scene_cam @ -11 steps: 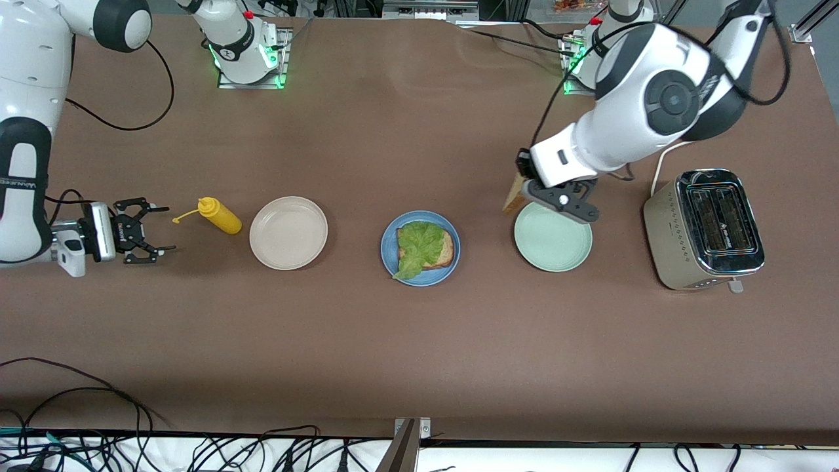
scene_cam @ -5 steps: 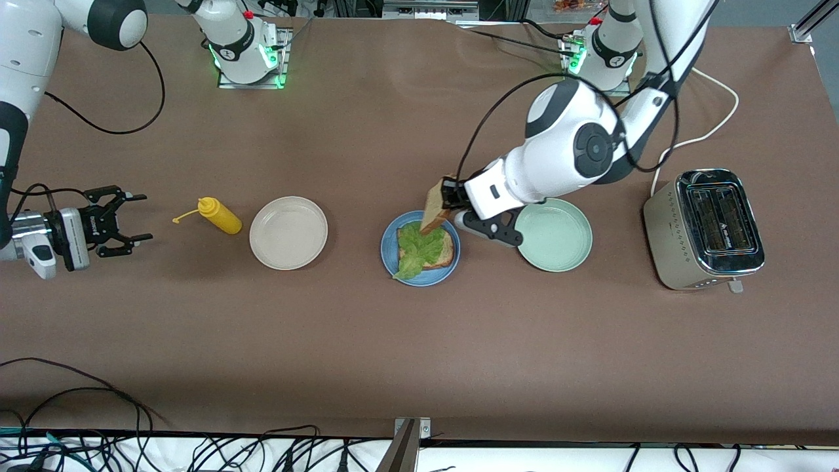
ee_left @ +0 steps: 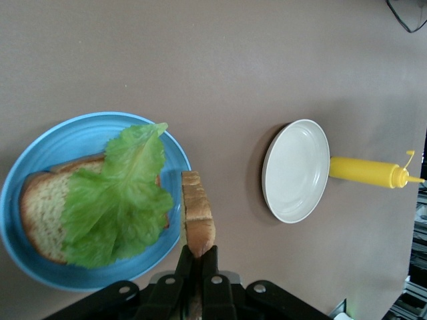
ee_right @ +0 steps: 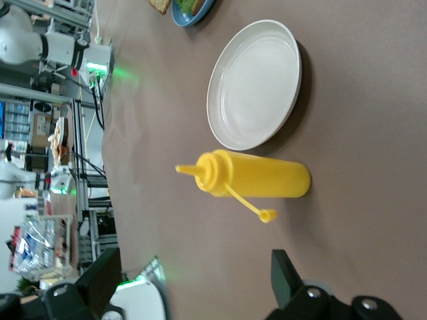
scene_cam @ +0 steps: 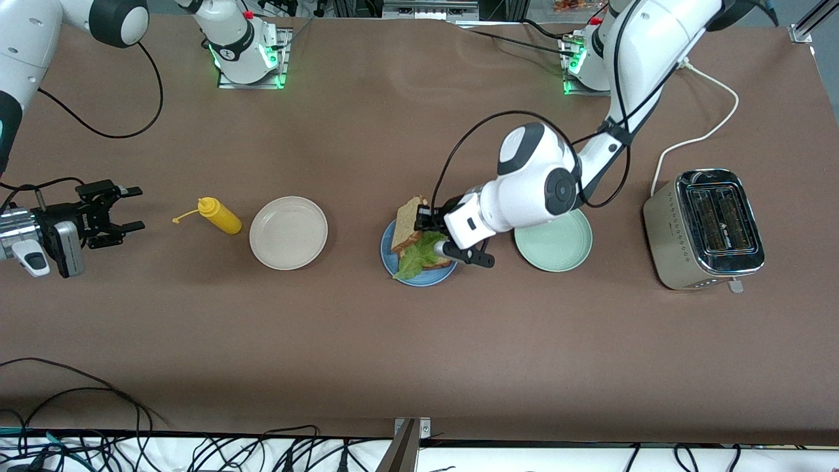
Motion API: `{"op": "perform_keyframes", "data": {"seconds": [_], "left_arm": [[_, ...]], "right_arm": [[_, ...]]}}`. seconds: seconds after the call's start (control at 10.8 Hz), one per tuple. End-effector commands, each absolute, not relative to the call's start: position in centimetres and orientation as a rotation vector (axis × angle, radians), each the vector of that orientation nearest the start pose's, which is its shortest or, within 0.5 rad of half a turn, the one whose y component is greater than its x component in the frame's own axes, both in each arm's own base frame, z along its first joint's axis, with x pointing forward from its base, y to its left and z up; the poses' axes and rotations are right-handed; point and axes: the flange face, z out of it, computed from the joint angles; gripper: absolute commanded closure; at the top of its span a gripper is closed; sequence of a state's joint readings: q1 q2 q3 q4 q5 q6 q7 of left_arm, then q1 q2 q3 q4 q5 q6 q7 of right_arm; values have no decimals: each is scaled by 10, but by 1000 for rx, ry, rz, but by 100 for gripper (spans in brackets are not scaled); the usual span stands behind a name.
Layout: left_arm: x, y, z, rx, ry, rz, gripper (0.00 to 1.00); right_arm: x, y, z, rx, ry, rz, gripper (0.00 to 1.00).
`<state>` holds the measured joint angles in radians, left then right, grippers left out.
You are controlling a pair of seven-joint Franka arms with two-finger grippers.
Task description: Make sandwich in blue plate with both arms
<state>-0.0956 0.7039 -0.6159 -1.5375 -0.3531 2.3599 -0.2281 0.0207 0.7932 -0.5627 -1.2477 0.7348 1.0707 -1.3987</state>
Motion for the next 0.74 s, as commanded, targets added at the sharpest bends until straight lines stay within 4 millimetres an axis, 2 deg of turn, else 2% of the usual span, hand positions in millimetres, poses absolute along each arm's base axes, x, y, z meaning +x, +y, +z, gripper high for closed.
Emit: {"op": "perform_keyframes", "data": {"seconds": [0.0, 0.09, 0.19, 0.37, 0.56, 0.65], "left_arm": [[614, -423, 297, 2390, -52, -126, 100], [617, -422, 286, 2384, -33, -128, 100], [629, -418, 285, 2365, -10, -117, 100], [637, -407, 282, 2347, 39, -127, 100], [637, -402, 276, 2363, 37, -138, 100], [633, -403, 272, 2369, 33, -156, 100]], "right_arm": [[631, -138, 332, -2133, -806, 396, 0], [633, -128, 333, -2159, -761, 439, 0], [638, -112, 337, -2205, -725, 475, 0], [646, -69, 375, -2422, -678, 543, 0], [642, -29, 395, -2609, -581, 627, 0], [637, -17, 404, -2691, -551, 653, 0]]}}
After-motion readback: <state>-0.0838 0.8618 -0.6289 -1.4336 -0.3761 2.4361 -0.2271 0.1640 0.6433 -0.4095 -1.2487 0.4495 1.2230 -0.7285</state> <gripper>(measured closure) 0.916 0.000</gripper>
